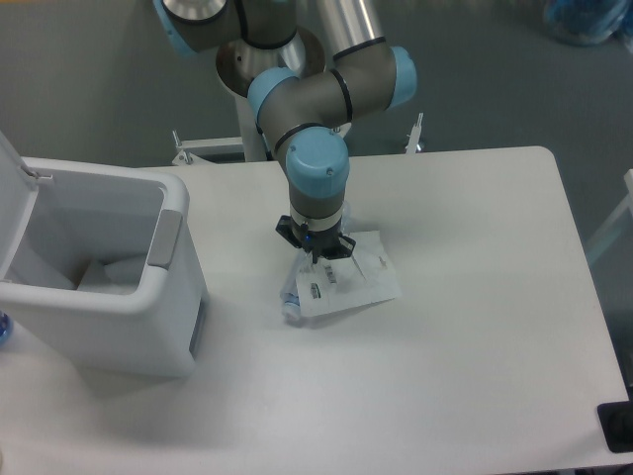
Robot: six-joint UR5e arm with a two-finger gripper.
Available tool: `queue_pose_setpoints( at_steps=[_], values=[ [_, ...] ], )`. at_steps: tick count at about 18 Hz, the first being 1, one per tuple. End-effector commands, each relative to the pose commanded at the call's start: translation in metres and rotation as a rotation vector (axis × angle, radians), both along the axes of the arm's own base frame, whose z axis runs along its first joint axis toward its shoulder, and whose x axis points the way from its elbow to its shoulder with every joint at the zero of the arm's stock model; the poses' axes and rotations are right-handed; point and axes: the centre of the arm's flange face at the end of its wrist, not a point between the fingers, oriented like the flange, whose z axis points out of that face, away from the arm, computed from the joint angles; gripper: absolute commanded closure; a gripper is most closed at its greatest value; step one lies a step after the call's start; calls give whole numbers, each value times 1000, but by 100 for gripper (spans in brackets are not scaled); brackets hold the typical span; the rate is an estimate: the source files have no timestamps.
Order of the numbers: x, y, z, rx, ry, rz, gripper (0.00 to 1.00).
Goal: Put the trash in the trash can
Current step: 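Lift the paper packet and carry it over the white bin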
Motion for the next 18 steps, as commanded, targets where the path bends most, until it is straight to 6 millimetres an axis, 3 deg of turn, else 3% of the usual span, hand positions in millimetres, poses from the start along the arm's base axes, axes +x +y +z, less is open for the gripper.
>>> queue_pose_setpoints(
  at_steps=[4,6,9,11,12,13,15,18],
  values=[
    [-22,11,34,57,48,15,100],
    [-41,17,66,105,99,28,100],
    [-73,22,147,279,155,144,100],
    [-81,16,208,463,131,231,100],
    [-79,12,241,553,120,261,100],
    [-71,2,286,659,111,316,100],
    [-50,-13,330,755,99,385,100],
    [-11,-31,382,867,81,421,100]
  ],
)
